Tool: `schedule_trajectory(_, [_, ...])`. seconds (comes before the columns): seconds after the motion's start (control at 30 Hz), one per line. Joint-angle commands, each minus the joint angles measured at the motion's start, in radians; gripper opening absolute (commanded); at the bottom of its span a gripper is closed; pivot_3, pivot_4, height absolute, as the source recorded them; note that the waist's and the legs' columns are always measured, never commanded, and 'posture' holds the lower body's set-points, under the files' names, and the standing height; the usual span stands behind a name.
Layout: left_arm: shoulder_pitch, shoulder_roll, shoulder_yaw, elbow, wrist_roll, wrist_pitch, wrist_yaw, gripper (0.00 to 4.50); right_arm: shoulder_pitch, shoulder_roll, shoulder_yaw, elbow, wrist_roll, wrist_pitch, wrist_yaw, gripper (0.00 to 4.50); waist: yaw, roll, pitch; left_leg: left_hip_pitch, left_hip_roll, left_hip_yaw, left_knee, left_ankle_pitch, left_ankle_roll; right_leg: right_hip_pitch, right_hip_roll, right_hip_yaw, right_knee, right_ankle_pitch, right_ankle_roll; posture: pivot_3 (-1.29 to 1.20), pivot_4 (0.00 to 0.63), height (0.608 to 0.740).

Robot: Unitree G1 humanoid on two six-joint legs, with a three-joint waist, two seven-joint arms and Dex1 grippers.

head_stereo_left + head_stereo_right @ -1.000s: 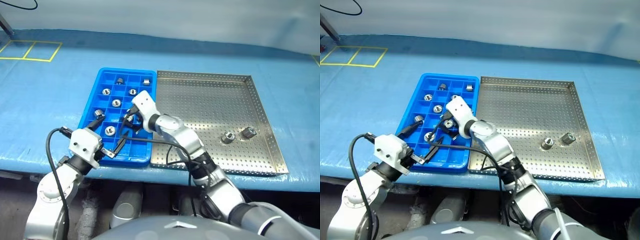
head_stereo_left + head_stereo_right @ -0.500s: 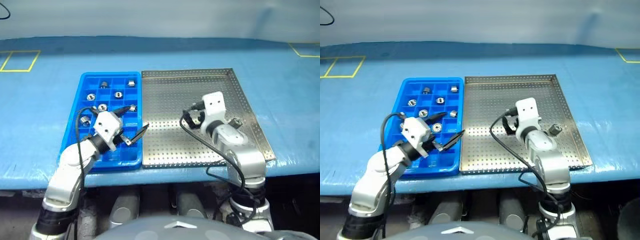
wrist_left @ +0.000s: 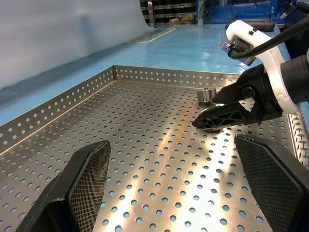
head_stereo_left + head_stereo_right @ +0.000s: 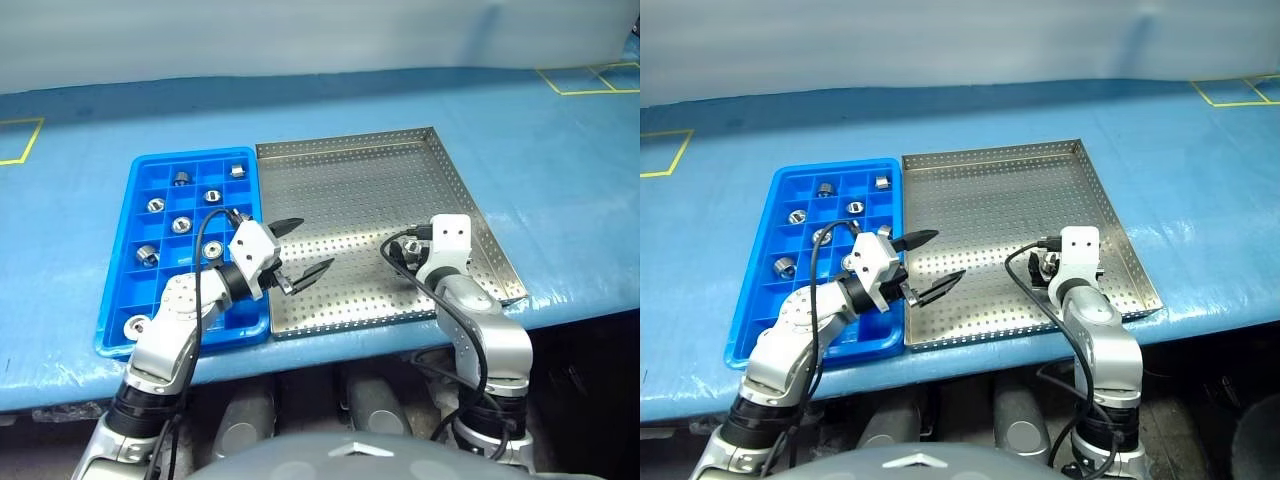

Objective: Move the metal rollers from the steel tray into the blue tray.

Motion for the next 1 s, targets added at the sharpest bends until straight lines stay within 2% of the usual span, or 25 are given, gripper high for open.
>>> schedule_trajectory(0.03, [-0.007,-0.004,0.004,-0.006,-0.008,-0.029,-0.004,4.5,0.001,0.006,-0.009,0.008,0.013,-0.037,-0.004,4.28,0.0,0.0,0.0,0.0,0.0,0.0,0.0,0.0,0.0,0.0,0.0,0.0,0.0,0.0,0.0,-0.13,0.15,0.74])
schedule_trajectory(0.1, [-0.005,-0.003,0.004,-0.006,-0.006,-0.03,-0.004,4.5,0.001,0.005,0.002,0.016,0.015,-0.044,-0.001,3.82,0.0,0.0,0.0,0.0,0.0,0.0,0.0,0.0,0.0,0.0,0.0,0.0,0.0,0.0,0.0,-0.12,0.15,0.74])
schedule_trajectory(0.27, [0.006,-0.007,0.013,-0.013,-0.009,-0.029,0.009,4.5,-0.021,-0.002,0.022,0.014,0.016,-0.045,0.002,2.2,0.002,0.0,0.0,0.0,0.0,0.0,0.0,0.0,0.0,0.0,0.0,0.0,0.0,0.0,0.0,-0.11,0.15,0.74])
schedule_trajectory(0.33, [0.013,-0.008,0.019,-0.018,-0.011,-0.032,0.014,4.5,-0.029,-0.006,0.03,0.007,0.018,-0.042,0.006,1.71,0.003,0.0,0.0,0.0,0.0,0.0,0.0,0.0,0.0,0.0,0.0,0.0,0.0,0.0,0.0,-0.09,0.15,0.74])
schedule_trajectory(0.6, [0.119,0.009,0.123,-0.085,-0.015,-0.058,0.074,4.5,-0.189,-0.024,0.13,-0.02,0.038,-0.022,0.055,1.71,0.014,0.001,0.001,0.001,0.001,0.0,0.0,0.0,0.0,0.0,0.0,0.001,0.001,0.001,0.001,0.01,0.15,0.74])
schedule_trajectory(0.73, [0.235,0.023,0.217,-0.16,-0.035,-0.076,0.1,4.5,-0.313,-0.001,0.218,0.026,0.057,-0.037,0.099,1.71,0.028,0.001,0.001,0.0,0.0,-0.001,-0.001,0.0,0.0,0.0,0.0,0.0,0.0,0.0,0.0,0.1,0.15,0.74])
schedule_trajectory(1.0, [0.441,0.001,0.331,-0.28,-0.02,-0.126,0.183,4.5,-0.381,0.067,0.404,0.087,0.076,-0.057,0.162,1.71,0.103,0.001,0.001,-0.001,-0.001,-0.003,-0.003,-0.001,0.0,-0.001,-0.002,-0.003,-0.001,-0.002,-0.004,0.23,0.15,0.74])
